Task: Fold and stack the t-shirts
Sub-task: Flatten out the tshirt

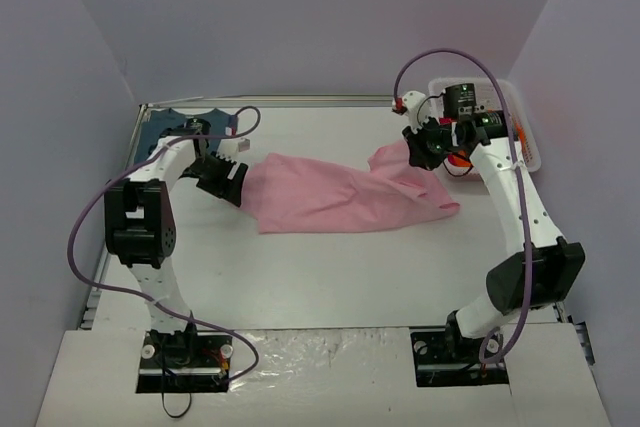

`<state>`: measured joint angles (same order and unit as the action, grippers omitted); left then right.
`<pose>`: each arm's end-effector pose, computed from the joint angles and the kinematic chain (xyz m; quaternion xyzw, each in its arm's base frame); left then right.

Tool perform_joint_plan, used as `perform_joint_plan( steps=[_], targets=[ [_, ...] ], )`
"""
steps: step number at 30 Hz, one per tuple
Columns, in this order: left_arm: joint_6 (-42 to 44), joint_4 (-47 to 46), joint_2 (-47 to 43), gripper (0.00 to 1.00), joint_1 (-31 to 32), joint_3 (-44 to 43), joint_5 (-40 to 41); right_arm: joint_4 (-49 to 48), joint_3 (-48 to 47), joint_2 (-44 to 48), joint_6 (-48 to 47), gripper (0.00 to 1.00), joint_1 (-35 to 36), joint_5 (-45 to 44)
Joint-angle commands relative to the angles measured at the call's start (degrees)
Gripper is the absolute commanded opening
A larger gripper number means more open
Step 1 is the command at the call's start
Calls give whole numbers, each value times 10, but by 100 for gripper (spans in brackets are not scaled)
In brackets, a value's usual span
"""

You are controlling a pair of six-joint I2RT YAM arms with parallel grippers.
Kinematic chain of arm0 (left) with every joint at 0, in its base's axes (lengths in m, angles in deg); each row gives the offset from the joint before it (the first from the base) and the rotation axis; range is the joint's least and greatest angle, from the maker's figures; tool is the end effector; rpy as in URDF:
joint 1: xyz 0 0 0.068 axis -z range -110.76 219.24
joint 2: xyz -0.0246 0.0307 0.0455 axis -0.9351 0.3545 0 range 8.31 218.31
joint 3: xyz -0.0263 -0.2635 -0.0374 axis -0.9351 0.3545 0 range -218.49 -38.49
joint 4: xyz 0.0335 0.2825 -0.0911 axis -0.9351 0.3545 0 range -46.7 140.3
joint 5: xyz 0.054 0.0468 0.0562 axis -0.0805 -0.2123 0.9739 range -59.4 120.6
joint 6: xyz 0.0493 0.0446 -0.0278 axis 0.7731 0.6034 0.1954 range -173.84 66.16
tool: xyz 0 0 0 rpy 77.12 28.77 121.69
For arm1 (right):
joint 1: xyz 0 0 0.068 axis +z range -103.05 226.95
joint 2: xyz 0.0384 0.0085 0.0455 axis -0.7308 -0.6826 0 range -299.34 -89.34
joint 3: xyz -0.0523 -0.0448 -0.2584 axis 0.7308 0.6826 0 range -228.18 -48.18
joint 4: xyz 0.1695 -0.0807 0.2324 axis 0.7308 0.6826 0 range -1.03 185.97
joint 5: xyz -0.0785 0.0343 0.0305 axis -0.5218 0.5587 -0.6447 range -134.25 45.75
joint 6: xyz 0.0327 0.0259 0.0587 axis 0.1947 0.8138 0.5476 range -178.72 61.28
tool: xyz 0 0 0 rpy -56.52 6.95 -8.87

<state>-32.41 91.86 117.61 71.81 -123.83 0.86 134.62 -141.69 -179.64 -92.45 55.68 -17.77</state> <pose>0.4256 -0.0487 0.1768 0.2368 0.9263 -0.2261 0.1865 0.3874 0.0862 0.3618 -0.4086 0.7968 0.1196 0.4287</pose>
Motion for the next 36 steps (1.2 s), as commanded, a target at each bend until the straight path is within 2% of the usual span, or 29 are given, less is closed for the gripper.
perform_joint_plan(
  steps=[1,4,10,17,25,36],
  targets=[
    [-35,0,2,68,-8,-30,-12,25,62,-13,-16,0,3,9],
    [-47,32,49,68,-14,-74,-57,21,82,-21,-17,0,2,7],
    [-53,134,157,66,-17,-239,-239,9,91,-51,-13,0,3,15],
    [-124,160,261,63,-16,-381,-374,-12,98,-82,-1,0,4,18],
    [-155,143,311,61,-5,-413,-379,-26,110,-95,4,0,5,21],
    [-150,153,354,60,3,-430,-362,-29,107,-110,7,0,5,21]
  ],
)
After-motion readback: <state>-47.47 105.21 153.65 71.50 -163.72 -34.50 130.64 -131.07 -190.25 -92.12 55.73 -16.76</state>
